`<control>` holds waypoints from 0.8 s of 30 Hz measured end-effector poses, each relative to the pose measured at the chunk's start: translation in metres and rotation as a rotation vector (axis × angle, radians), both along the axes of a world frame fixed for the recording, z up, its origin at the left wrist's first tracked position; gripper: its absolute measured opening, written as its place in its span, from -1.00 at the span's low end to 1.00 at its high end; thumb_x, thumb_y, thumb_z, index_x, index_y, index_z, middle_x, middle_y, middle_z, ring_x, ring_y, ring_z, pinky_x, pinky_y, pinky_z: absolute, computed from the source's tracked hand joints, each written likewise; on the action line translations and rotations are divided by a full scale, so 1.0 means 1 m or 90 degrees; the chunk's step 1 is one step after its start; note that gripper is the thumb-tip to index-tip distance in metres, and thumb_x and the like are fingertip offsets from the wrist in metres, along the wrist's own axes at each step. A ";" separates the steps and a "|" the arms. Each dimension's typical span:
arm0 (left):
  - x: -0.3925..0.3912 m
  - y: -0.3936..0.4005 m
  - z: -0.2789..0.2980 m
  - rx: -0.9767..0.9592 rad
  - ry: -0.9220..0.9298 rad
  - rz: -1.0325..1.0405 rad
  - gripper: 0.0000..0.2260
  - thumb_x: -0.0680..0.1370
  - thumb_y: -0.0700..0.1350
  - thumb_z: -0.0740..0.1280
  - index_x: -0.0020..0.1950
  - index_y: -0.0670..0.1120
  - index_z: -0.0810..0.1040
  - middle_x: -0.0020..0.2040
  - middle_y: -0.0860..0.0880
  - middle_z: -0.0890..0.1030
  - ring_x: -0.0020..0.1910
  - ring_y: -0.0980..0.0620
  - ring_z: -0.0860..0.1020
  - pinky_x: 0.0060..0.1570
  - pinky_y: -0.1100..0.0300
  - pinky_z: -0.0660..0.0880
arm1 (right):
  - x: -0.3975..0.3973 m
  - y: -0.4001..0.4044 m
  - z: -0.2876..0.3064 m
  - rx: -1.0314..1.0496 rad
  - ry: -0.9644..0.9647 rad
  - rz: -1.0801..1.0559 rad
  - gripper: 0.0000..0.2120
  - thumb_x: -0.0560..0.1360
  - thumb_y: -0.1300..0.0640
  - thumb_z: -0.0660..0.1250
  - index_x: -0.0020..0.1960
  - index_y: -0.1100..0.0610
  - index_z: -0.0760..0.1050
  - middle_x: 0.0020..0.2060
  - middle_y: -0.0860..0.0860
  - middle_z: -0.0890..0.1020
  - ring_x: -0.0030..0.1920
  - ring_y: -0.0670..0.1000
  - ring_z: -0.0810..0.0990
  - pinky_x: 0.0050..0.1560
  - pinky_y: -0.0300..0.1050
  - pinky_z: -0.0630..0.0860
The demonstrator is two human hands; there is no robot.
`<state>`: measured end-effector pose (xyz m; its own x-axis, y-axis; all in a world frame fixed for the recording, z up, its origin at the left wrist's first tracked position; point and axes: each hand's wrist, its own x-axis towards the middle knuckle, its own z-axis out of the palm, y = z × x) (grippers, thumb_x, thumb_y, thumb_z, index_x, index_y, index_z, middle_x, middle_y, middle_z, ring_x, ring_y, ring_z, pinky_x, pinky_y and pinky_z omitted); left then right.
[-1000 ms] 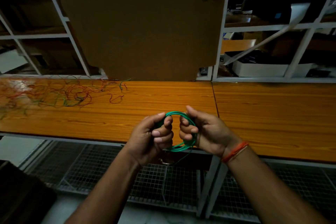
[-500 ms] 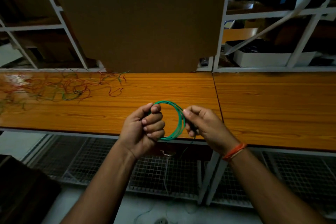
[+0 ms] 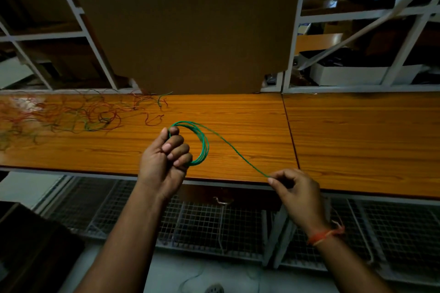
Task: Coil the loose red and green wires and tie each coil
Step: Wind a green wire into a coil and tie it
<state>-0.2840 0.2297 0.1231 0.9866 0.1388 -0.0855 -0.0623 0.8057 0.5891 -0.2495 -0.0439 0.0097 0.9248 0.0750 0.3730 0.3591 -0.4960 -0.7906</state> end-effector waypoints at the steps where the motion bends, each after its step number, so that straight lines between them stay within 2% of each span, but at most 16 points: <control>1: 0.000 -0.004 -0.001 0.032 0.004 0.016 -0.73 0.73 -0.05 0.08 -0.08 -0.06 0.46 -0.45 0.10 0.27 -0.54 0.20 0.20 -0.53 0.36 0.13 | -0.005 0.002 0.006 -0.048 -0.050 0.025 -0.88 0.47 0.21 0.53 -0.14 -0.01 0.68 -0.22 -0.14 0.63 -0.15 -0.19 0.59 -0.14 -0.33 0.48; 3: 0.001 -0.011 -0.003 0.125 0.012 0.050 -0.76 0.74 -0.06 0.07 -0.03 -0.08 0.45 -0.42 0.10 0.30 -0.52 0.19 0.24 -0.51 0.36 0.20 | -0.017 0.008 0.026 -0.116 -0.121 0.125 -0.96 0.52 0.12 0.49 -0.07 -0.01 0.69 -0.22 -0.12 0.57 -0.18 -0.15 0.55 -0.20 -0.27 0.46; 5: 0.001 -0.020 -0.007 0.217 0.012 0.073 -0.77 0.74 -0.08 0.07 0.00 -0.11 0.45 -0.39 0.06 0.36 -0.47 0.15 0.30 -0.47 0.34 0.28 | -0.026 0.018 0.045 -0.179 -0.167 0.236 -0.90 0.56 0.01 0.38 0.00 -0.02 0.67 -0.21 -0.12 0.52 -0.23 -0.13 0.51 -0.28 -0.26 0.40; 7: 0.001 -0.028 -0.010 0.256 0.009 0.079 -0.77 0.74 -0.09 0.09 -0.02 -0.12 0.45 -0.35 0.01 0.41 -0.43 0.12 0.35 -0.43 0.34 0.33 | -0.031 0.028 0.062 -0.232 -0.194 0.313 -0.81 0.59 -0.06 0.27 0.03 -0.06 0.64 -0.21 -0.13 0.47 -0.26 -0.10 0.50 -0.33 -0.18 0.42; 9: 0.003 -0.031 -0.011 0.253 0.019 0.072 -0.77 0.74 -0.09 0.11 -0.06 -0.10 0.45 -0.34 -0.01 0.43 -0.43 0.12 0.36 -0.44 0.35 0.34 | -0.031 0.034 0.077 -0.201 -0.183 0.356 -0.79 0.61 -0.05 0.24 0.04 -0.04 0.64 -0.22 -0.13 0.45 -0.24 -0.08 0.51 -0.30 -0.11 0.44; 11: 0.005 -0.028 -0.009 0.201 0.044 0.052 -0.76 0.74 -0.08 0.09 -0.09 -0.08 0.42 -0.39 0.03 0.41 -0.48 0.15 0.34 -0.48 0.38 0.30 | -0.026 0.035 0.087 -0.074 -0.118 0.340 -0.79 0.64 0.01 0.26 0.01 0.02 0.66 -0.23 -0.10 0.51 -0.27 -0.09 0.55 -0.26 -0.15 0.46; 13: 0.006 -0.020 -0.006 0.097 0.068 0.010 -0.74 0.73 -0.07 0.06 -0.12 -0.05 0.39 -0.44 0.09 0.36 -0.55 0.20 0.31 -0.55 0.39 0.24 | -0.013 0.031 0.088 0.098 0.019 0.254 -0.80 0.67 0.11 0.28 -0.01 0.08 0.67 -0.28 -0.04 0.58 -0.38 -0.09 0.57 -0.33 -0.22 0.46; 15: 0.003 -0.007 -0.007 0.003 0.069 -0.017 -0.71 0.73 -0.07 0.06 -0.17 -0.03 0.38 -0.47 0.10 0.33 -0.57 0.23 0.29 -0.57 0.39 0.21 | 0.002 0.028 0.076 0.208 0.154 0.185 -0.79 0.67 0.15 0.26 -0.02 0.10 0.66 -0.36 -0.03 0.56 -0.42 -0.08 0.53 -0.39 -0.24 0.43; 17: 0.001 0.008 -0.007 -0.071 0.035 -0.041 -0.68 0.72 -0.12 0.08 -0.22 -0.04 0.40 -0.46 0.11 0.34 -0.56 0.21 0.30 -0.53 0.39 0.20 | 0.012 0.026 0.056 0.207 0.240 0.197 -0.83 0.66 0.16 0.27 0.00 0.11 0.64 -0.39 -0.04 0.54 -0.40 -0.09 0.51 -0.37 -0.25 0.44; 20: 0.001 0.027 -0.005 -0.139 -0.028 -0.074 -0.71 0.71 -0.16 0.07 -0.18 -0.05 0.40 -0.43 0.10 0.38 -0.54 0.20 0.33 -0.50 0.36 0.24 | 0.018 0.028 0.018 0.112 0.259 0.255 -0.96 0.57 0.23 0.43 0.00 0.12 0.60 -0.39 -0.06 0.51 -0.37 -0.13 0.46 -0.31 -0.25 0.39; 22: 0.004 0.033 -0.002 -0.165 -0.046 -0.064 -0.70 0.71 -0.17 0.06 -0.20 -0.05 0.38 -0.43 0.09 0.39 -0.53 0.19 0.35 -0.50 0.34 0.27 | 0.019 0.031 -0.006 0.094 0.241 0.231 -0.88 0.51 0.24 0.48 -0.05 0.11 0.56 -0.41 -0.09 0.43 -0.38 -0.13 0.38 -0.34 -0.19 0.31; 24: 0.006 0.037 0.004 -0.191 -0.059 -0.028 -0.67 0.72 -0.18 0.05 -0.23 -0.06 0.37 -0.43 0.09 0.40 -0.54 0.19 0.35 -0.52 0.32 0.29 | 0.018 0.038 -0.026 0.122 0.236 0.179 -0.83 0.50 0.24 0.49 -0.10 0.08 0.51 -0.43 -0.11 0.42 -0.40 -0.10 0.40 -0.33 -0.14 0.36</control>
